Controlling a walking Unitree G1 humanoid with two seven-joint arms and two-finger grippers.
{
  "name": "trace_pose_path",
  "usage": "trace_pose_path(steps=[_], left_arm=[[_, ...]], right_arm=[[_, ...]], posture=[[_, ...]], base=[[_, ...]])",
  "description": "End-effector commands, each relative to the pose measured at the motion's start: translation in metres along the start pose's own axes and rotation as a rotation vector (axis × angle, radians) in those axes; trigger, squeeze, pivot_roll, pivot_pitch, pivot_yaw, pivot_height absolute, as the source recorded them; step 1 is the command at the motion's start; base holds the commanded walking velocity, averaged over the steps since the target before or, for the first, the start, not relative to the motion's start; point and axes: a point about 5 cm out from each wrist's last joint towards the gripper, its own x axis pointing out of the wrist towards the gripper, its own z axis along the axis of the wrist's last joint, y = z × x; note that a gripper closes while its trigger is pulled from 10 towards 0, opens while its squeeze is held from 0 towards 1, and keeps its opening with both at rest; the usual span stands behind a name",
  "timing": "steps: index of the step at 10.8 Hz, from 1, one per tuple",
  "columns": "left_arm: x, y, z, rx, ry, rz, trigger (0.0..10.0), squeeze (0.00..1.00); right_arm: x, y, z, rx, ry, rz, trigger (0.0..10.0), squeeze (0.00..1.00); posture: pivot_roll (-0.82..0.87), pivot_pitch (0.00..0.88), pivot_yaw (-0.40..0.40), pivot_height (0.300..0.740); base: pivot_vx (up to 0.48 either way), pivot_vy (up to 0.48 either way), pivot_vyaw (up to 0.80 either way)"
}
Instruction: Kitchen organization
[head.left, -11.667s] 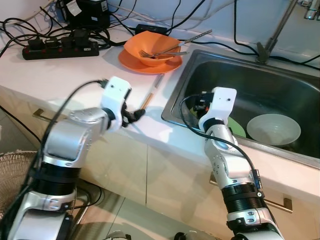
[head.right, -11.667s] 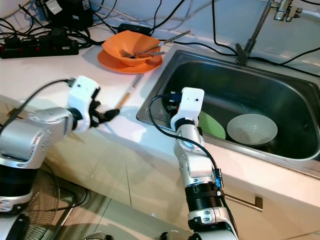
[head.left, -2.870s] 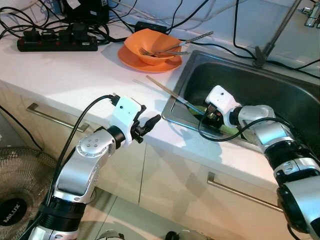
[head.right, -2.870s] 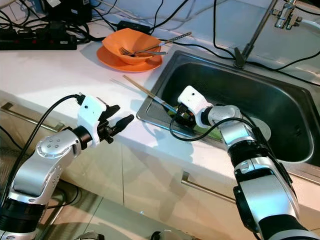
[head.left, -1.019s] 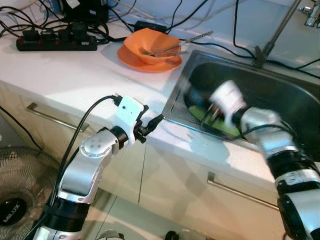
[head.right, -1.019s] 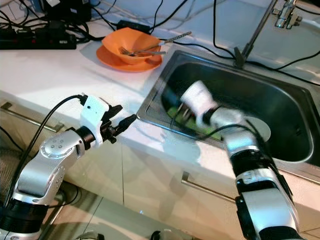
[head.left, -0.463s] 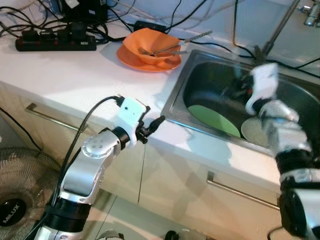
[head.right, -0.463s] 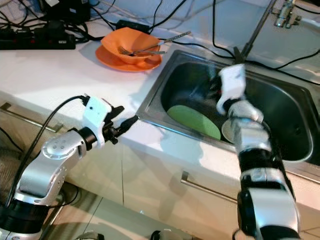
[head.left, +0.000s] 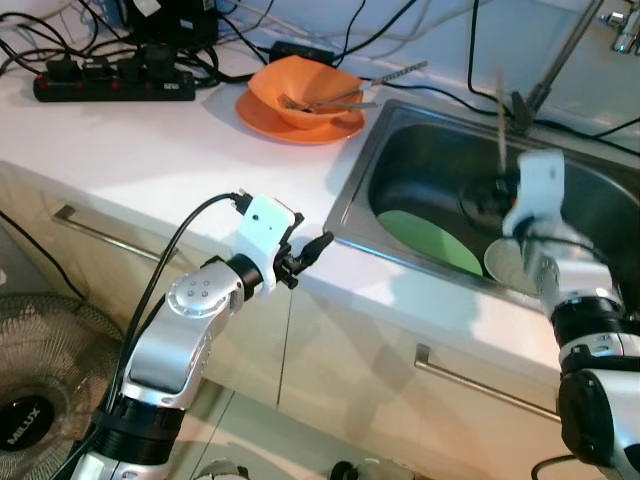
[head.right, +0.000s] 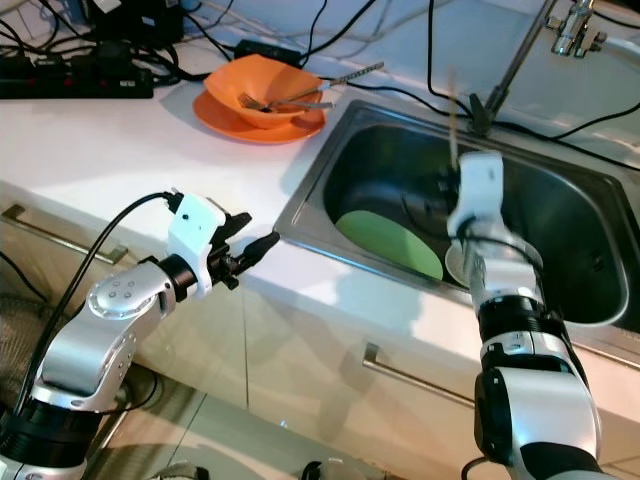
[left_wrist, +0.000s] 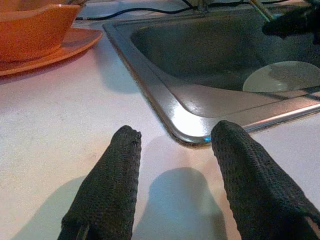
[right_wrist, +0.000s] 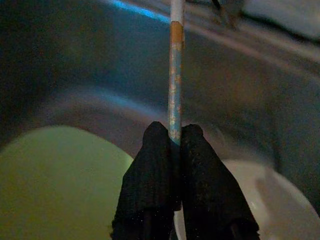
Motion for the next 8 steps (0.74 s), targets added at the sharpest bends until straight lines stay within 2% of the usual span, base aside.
trace_pose_path(steps=[1, 4, 7, 8], left_arm=[[0.002, -0.004, 0.004, 0.013, -0.014, -0.013, 10.0, 0.0], [0.003, -0.004, 0.004, 0.01, -0.011, -0.013, 10.0, 0.0], [0.003, -0.005, 0.003, 0.006, -0.01, -0.014, 10.0, 0.0], [0.002, -0.005, 0.003, 0.007, -0.008, -0.013, 10.0, 0.0]], right_arm=[[0.0, -0.008, -0.004, 0.019, 0.034, -0.049, 10.0, 0.0], [0.001, -0.019, -0.013, 0.13, 0.156, -0.158, 10.0, 0.0], [0.0, -0.016, -0.027, 0.259, 0.314, -0.217, 10.0, 0.0], [-0.001, -0.015, -0.029, 0.281, 0.331, -0.216, 10.0, 0.0]], posture=[[-0.03, 0.071, -0.117, 0.74], [-0.03, 0.068, -0.116, 0.74], [-0.04, 0.063, -0.118, 0.74], [-0.03, 0.055, -0.124, 0.74]], base=[[0.0, 0.0, 0.0], [0.0, 0.0, 0.0], [0.0, 0.0, 0.0], [0.0, 0.0, 0.0]])
